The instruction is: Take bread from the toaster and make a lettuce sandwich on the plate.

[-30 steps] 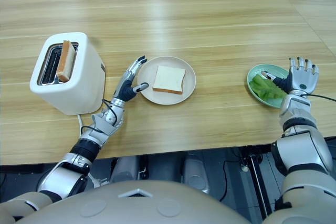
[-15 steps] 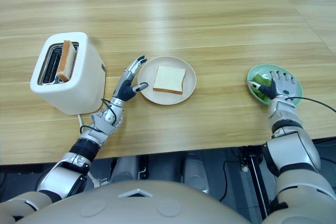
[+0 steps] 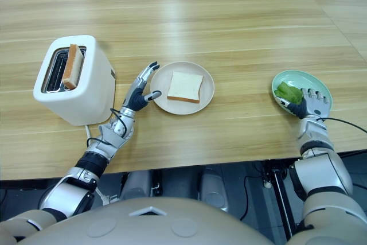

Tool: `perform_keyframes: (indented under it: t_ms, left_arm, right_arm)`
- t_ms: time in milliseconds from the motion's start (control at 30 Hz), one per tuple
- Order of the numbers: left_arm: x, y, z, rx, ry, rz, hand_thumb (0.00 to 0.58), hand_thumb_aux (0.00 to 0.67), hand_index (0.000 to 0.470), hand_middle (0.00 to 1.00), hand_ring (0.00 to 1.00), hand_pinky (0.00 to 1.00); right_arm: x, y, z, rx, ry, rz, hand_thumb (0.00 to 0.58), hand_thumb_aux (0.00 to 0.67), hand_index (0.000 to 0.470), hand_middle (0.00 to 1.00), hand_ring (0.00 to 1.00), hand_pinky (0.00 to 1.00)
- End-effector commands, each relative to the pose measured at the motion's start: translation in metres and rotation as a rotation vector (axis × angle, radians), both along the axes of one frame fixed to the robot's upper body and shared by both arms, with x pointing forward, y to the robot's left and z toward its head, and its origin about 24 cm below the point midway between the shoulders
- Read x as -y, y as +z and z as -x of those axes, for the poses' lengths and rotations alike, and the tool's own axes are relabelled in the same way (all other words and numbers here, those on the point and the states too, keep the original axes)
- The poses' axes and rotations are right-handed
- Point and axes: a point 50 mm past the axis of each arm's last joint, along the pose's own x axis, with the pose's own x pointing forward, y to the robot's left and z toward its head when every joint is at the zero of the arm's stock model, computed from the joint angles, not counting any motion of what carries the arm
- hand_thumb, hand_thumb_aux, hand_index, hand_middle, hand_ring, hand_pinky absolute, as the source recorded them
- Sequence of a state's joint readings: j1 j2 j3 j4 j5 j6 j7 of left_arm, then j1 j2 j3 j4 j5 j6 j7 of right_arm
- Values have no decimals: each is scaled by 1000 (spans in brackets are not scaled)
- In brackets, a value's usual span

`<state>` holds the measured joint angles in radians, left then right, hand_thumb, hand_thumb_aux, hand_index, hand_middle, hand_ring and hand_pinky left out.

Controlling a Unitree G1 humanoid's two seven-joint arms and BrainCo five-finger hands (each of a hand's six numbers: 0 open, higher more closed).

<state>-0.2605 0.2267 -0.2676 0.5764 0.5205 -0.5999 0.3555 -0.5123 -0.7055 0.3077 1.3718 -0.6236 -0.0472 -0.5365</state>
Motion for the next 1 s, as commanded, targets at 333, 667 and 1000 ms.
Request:
perform_keyframes:
  t_ms: [333, 667, 1000]
  left_arm:
    - [-1, -5, 3, -23, 14, 3, 0, 0, 0, 0, 0, 0]
    - [-2, -6, 3, -24, 15, 0, 0, 0, 0, 0, 0, 0]
    - [-2, -6, 4, -22, 13, 6, 0, 0, 0, 0, 0, 0]
  right_arm:
    - [5, -6, 11, -22, -37, -7, 0, 0, 0, 0, 0, 0]
    - [3, -17, 18, -86, -44, -28, 553, 525, 361, 0, 0, 0]
    - [4, -8, 12, -25, -23, 15, 580, 670, 460, 0, 0, 0]
